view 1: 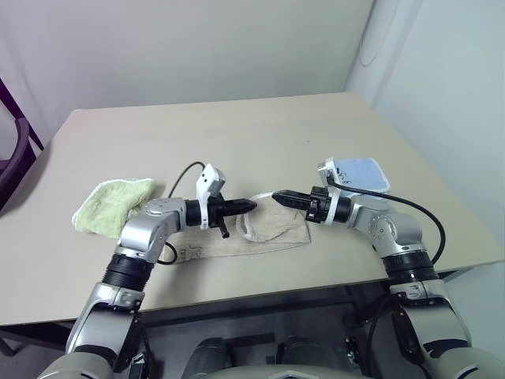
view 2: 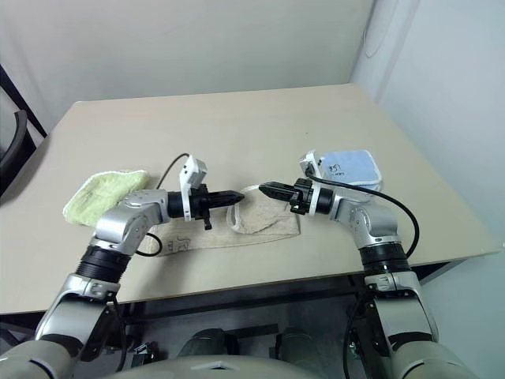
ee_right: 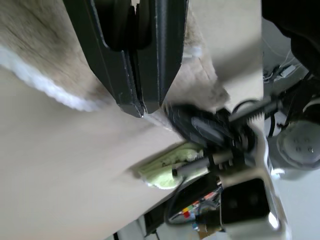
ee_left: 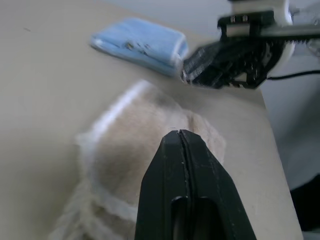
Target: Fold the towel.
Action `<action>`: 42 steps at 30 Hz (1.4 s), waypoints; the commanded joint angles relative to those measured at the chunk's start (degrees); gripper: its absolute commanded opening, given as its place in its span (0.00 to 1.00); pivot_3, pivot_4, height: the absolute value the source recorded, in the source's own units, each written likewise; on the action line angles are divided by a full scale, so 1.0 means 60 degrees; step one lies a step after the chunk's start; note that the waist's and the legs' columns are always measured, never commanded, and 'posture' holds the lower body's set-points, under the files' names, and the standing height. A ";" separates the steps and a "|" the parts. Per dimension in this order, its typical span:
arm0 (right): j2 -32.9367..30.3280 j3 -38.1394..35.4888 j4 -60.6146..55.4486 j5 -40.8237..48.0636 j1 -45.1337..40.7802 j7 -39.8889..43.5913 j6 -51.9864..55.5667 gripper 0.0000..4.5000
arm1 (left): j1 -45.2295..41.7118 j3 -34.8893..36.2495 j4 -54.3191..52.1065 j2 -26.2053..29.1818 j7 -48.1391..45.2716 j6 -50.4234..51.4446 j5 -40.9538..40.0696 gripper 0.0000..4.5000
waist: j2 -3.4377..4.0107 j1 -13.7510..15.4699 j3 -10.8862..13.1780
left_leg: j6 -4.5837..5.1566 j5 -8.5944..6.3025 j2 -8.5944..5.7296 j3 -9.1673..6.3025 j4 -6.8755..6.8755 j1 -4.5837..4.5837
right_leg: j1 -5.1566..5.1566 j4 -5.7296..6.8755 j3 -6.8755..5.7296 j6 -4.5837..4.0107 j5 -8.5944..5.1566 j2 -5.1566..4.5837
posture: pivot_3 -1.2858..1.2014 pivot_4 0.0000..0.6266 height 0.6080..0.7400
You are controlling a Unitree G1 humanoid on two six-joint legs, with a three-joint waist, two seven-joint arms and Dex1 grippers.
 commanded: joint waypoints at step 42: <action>0.0216 0.0352 0.0416 -0.1402 -0.0971 0.0903 -0.0528 0.99 | 0.5259 0.6943 -0.6088 0.3263 0.3031 0.7603 -0.4888 1.00 | 0.0020 -0.0229 -0.0106 | -0.0032 -0.0020 -0.0001 -0.0011 -0.0018 0.0010 | 0.0003 -0.0004 0.0001 -0.0018 -0.0004 -0.0021 | 0.52 0.00 1.00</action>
